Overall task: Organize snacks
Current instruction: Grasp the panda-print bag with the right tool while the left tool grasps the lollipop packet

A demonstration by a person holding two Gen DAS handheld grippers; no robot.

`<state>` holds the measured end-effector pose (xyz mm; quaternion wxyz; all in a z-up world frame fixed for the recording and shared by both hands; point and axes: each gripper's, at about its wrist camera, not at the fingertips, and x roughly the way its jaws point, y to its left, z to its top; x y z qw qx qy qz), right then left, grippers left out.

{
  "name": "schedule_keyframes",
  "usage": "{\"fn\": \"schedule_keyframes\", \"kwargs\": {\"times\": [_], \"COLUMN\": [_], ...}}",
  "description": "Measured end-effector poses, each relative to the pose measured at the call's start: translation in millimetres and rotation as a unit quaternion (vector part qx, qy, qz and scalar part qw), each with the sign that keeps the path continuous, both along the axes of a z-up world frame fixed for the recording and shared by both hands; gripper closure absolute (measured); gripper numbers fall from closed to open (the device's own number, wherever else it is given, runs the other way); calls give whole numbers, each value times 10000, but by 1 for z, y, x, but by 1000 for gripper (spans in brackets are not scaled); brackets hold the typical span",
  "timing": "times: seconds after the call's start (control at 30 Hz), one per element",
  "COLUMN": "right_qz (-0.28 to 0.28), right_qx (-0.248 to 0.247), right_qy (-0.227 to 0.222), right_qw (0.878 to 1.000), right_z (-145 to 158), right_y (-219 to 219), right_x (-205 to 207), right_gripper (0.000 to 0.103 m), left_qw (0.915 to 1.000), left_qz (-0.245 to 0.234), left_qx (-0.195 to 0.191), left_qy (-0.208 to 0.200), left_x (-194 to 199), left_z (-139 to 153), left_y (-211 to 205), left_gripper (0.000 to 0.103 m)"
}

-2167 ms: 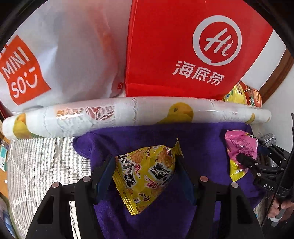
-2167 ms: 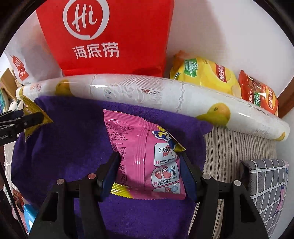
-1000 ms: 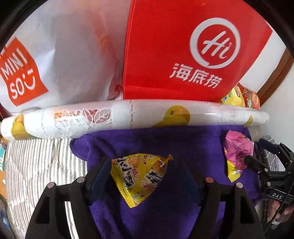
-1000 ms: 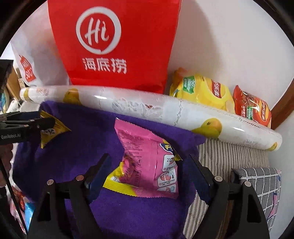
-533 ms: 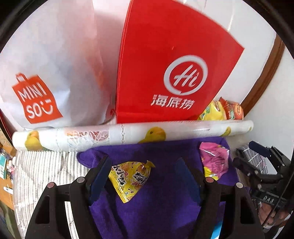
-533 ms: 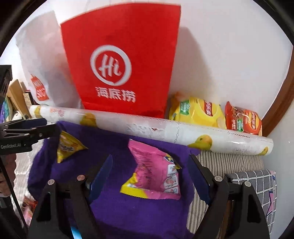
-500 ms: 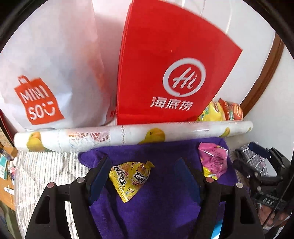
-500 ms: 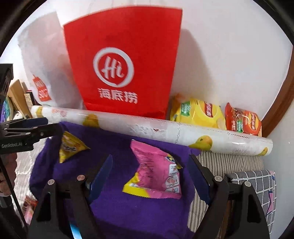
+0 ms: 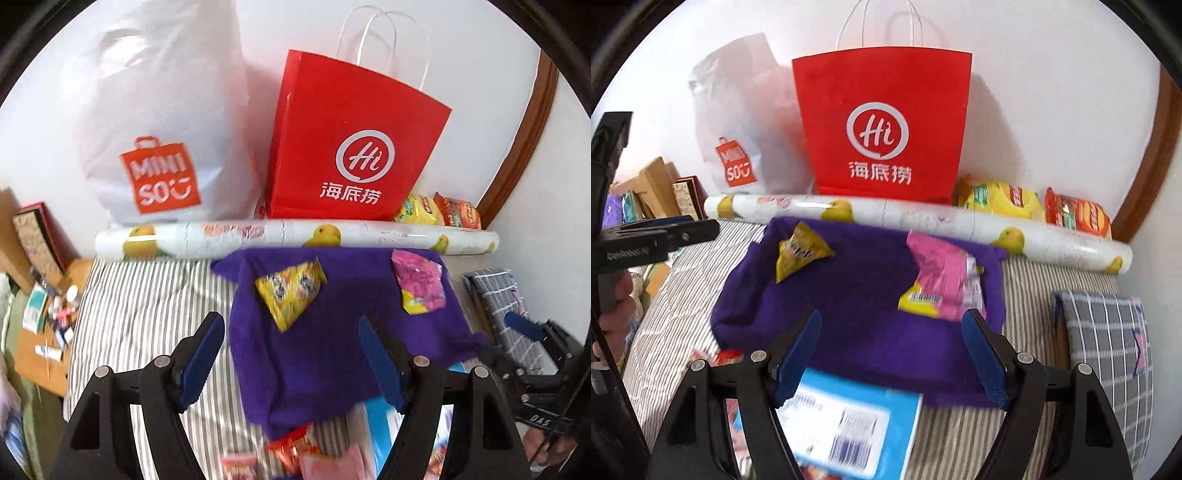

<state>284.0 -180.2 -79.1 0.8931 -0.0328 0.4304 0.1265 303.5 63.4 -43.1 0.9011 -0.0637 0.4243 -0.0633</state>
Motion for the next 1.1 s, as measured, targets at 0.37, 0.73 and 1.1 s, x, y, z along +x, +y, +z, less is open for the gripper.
{"fn": "schedule_keyframes", "kwargs": {"times": [0.37,0.73,1.1], "right_qz": [-43,216,425], "right_qx": [150,175,-89], "right_qy": [460,610,702], "right_qw": [9988,9977,9966], "right_z": [-36,-69,-94], "right_y": [-9,1,21], "right_x": [-78,-123,-124], "right_gripper": [23,15,9], "left_qw": [9999,9988,9985], "left_qz": [-39,245,417], "left_qx": [-68,-143,-95], "left_qy": [-98,408,341], "left_x": [-71,-104,-128], "left_z": [-1,-32,-40], "left_y": [2,24,45], "left_gripper": [29,29,21]}}
